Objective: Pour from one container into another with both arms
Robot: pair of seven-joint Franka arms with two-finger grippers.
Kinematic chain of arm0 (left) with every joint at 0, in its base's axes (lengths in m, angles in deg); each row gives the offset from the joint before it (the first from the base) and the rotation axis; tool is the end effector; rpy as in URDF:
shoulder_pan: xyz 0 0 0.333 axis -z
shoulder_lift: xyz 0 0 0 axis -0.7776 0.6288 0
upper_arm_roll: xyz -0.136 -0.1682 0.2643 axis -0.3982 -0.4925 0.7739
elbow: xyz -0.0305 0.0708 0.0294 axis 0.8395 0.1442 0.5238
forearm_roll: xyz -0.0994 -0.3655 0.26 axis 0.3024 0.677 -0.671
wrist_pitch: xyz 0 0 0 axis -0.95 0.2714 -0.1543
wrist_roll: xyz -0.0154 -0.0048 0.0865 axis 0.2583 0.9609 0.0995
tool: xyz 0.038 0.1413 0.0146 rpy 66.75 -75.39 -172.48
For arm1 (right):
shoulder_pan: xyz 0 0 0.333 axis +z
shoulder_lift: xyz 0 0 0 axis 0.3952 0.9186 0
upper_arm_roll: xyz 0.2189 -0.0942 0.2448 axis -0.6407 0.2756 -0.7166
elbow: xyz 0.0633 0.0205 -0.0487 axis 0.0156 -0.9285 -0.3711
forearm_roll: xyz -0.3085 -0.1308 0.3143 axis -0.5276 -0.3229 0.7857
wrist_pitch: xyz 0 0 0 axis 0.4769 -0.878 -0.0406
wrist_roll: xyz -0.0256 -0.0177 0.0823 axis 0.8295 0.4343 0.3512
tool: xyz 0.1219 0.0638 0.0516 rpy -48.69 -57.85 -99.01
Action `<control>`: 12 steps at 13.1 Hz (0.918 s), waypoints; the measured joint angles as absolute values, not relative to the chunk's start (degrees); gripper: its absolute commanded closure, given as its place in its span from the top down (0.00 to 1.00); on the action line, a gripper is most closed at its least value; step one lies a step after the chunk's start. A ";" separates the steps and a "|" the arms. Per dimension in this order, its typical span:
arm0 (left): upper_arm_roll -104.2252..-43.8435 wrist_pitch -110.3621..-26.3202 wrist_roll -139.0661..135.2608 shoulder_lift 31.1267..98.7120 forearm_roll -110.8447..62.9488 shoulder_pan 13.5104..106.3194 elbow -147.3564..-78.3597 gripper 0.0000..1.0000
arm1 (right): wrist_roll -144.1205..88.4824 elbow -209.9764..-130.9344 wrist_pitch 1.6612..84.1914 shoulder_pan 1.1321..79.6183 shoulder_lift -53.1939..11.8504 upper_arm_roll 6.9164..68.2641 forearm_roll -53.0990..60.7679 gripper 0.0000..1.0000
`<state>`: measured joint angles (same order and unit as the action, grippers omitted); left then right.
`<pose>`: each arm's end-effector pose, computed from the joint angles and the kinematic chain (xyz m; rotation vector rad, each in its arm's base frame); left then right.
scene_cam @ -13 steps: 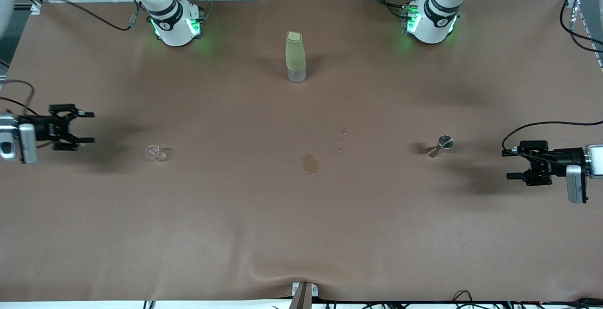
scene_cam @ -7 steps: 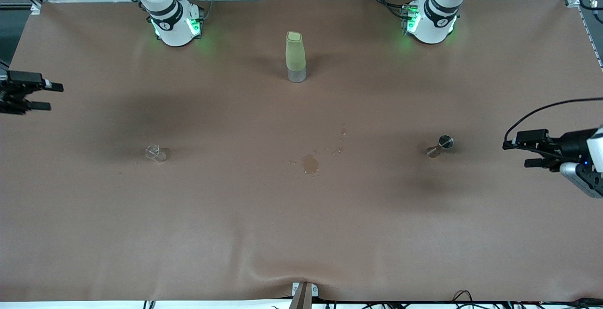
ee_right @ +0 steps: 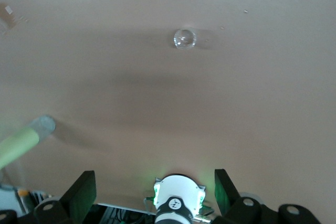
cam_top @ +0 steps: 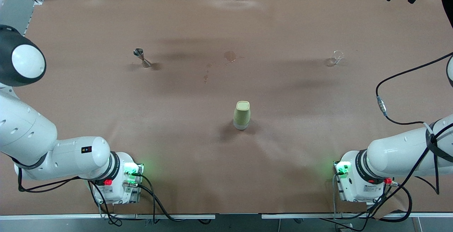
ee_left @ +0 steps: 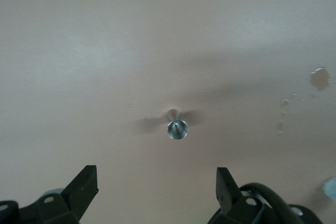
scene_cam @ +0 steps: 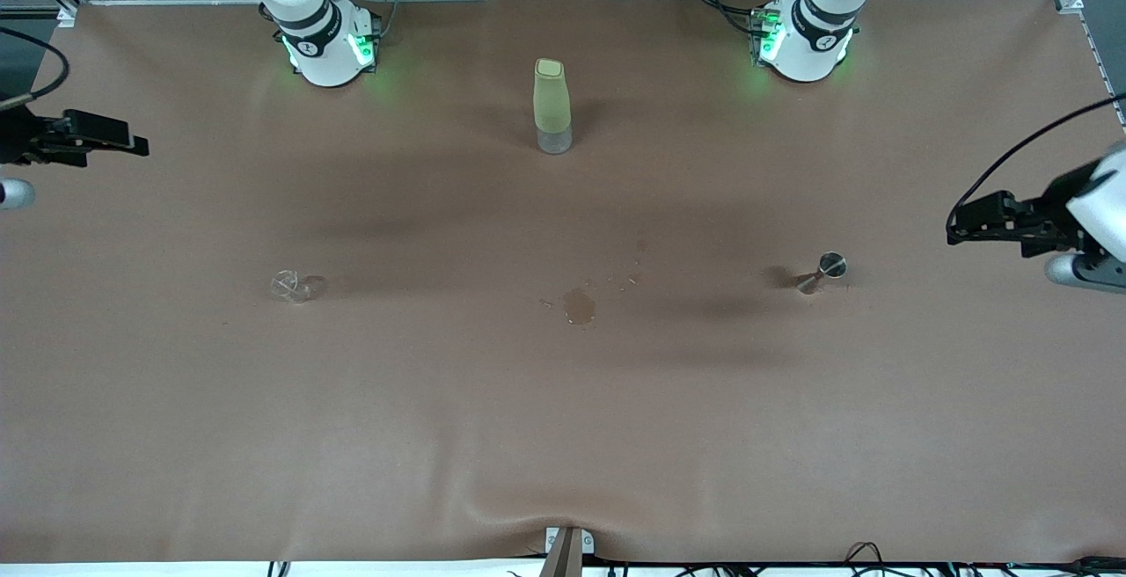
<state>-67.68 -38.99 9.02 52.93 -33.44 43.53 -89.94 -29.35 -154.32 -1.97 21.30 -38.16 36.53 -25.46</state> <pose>0.6919 -0.0358 0.5780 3.0922 -0.2316 -0.0654 0.6046 -0.0427 0.5912 -2.9493 -0.0398 0.4490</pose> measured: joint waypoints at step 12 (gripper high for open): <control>-65.18 -39.71 0.18 42.77 -35.80 45.22 -97.65 1.00 | -24.37 -156.65 6.00 20.32 -39.79 34.93 -27.99 1.00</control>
<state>-65.18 -39.71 0.18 42.77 -35.80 45.22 -97.65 -24.37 -156.65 6.00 20.32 -39.79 34.93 -27.99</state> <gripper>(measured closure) 0.000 0.000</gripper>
